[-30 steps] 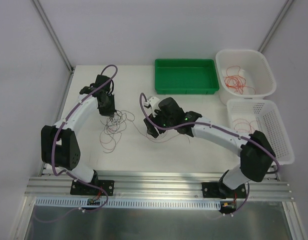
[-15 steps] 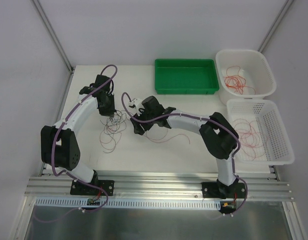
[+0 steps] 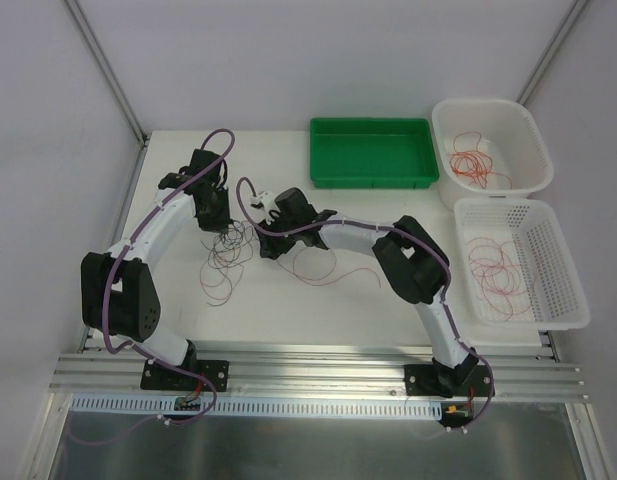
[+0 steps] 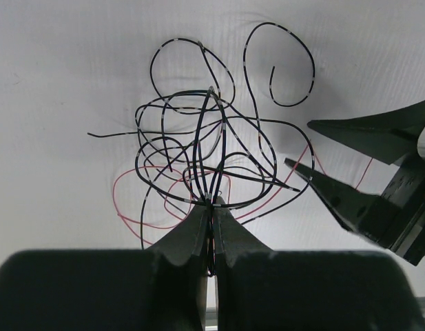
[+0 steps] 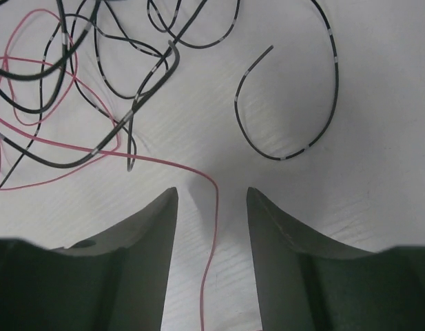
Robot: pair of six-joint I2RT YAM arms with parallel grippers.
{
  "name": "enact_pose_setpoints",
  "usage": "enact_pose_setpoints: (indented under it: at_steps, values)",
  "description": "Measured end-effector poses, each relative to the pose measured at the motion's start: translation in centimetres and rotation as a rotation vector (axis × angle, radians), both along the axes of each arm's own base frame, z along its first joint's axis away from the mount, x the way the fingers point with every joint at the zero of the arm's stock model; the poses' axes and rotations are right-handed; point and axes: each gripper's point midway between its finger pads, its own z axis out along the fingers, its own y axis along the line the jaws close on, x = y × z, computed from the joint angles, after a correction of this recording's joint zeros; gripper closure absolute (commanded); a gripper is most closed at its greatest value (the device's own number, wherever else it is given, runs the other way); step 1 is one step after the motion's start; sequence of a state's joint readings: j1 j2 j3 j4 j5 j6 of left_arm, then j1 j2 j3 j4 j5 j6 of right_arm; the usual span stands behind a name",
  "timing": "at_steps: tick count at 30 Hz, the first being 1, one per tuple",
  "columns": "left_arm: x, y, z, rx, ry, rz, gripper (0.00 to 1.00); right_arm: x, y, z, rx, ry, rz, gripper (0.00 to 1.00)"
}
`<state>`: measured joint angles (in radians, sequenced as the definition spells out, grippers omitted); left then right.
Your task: Untangle the cables
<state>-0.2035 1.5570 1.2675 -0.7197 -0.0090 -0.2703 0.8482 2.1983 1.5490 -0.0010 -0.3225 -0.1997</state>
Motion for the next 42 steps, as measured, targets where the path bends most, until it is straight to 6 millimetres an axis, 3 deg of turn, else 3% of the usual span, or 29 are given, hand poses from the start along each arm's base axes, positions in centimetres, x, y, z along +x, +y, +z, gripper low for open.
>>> enact_pose_setpoints:
  at_steps: [1,3,4,5,9,12,15,21,25,35,39,42]
  values:
    - [0.0,0.0,0.0,0.000,0.000,0.000,1.00,0.0,0.0,-0.1,0.004,0.004,0.000,0.73]
    - [0.0,0.0,0.0,0.000,0.000,0.000,1.00,0.0,0.0,-0.1,0.006,0.009,0.001,0.86]
    - [0.0,0.0,0.0,0.000,0.000,0.000,1.00,0.0,0.0,-0.1,0.008,0.011,0.001,0.98]
    - [0.0,0.0,0.0,0.001,0.000,-0.001,1.00,0.0,-0.1,-0.2,0.010,0.008,0.004,0.99]
    - [0.0,0.0,0.0,0.002,0.000,0.000,1.00,-1.5,-1.8,0.2,-0.006,0.022,0.007,0.99]
    - [0.0,0.2,0.0,0.010,-0.002,0.004,1.00,-2.8,-3.3,2.6,0.000,0.006,0.014,0.99]
    - [0.1,0.5,0.0,0.025,-0.005,0.010,1.00,-3.5,-4.5,7.7,0.052,-0.064,0.015,0.99]
    - [0.2,1.0,0.0,0.051,-0.010,0.022,1.00,-5.1,-7.5,20.3,0.205,-0.268,-0.003,0.99]
    - [0.3,1.4,0.0,0.072,-0.014,0.029,1.00,-6.5,-10.6,25.0,0.248,-0.361,-0.054,0.99]
    - [0.4,2.0,-1.4,0.118,0.020,0.028,1.00,-9.4,-18.4,32.2,0.331,-0.510,-0.235,0.99]
    - [0.4,2.3,-1.8,0.133,0.031,0.028,1.00,-9.5,-21.3,32.6,0.333,-0.541,-0.346,0.99]
    - [0.4,2.4,-2.0,0.141,0.037,0.030,1.00,-9.5,-23.0,30.8,0.308,-0.529,-0.416,0.99]
